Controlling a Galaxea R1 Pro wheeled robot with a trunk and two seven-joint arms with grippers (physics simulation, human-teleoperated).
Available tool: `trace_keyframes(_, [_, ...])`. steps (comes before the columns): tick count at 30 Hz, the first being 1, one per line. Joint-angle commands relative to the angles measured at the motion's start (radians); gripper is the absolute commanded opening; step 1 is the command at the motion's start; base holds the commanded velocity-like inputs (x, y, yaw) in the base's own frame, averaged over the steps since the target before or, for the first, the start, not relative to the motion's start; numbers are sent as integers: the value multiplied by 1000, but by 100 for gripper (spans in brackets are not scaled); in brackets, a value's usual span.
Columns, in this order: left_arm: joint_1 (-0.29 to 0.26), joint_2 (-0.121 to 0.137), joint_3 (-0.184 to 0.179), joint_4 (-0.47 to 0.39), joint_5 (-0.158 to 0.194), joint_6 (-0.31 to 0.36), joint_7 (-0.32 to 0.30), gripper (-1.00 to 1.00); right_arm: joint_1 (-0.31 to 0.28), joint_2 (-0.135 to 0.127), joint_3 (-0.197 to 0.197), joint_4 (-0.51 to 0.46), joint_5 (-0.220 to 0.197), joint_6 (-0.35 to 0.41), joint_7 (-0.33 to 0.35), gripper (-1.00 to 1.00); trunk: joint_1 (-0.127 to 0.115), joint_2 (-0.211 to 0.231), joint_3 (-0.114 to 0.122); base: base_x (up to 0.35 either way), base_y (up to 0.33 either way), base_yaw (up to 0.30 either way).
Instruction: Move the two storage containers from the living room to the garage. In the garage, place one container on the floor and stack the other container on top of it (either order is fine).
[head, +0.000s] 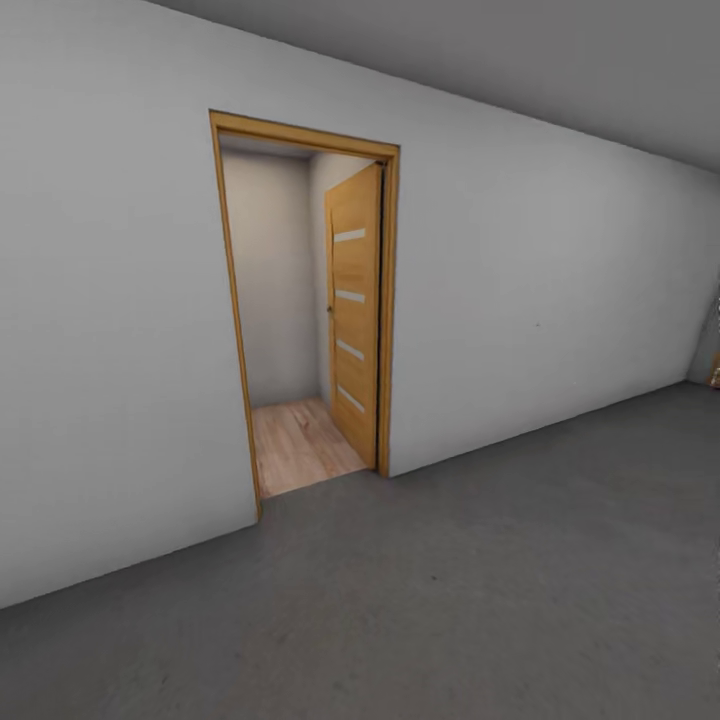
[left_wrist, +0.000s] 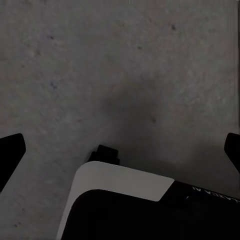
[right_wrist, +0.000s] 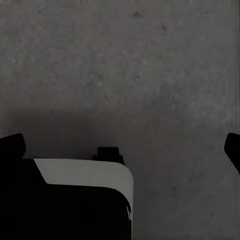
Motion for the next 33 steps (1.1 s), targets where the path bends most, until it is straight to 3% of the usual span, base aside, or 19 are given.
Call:
trace_keyframes(1, [-1,1,4,1,1,-2,1,100,-2,0,8,3,-3,-5,-3,100,0,-1,-1,227,-77,-28])
trace_keyframes(33, [-1,2,7,6,4,35,2,100,-2,1,12,2,-1,-5,-5,100,0,-1,-1,293,-113,-3])
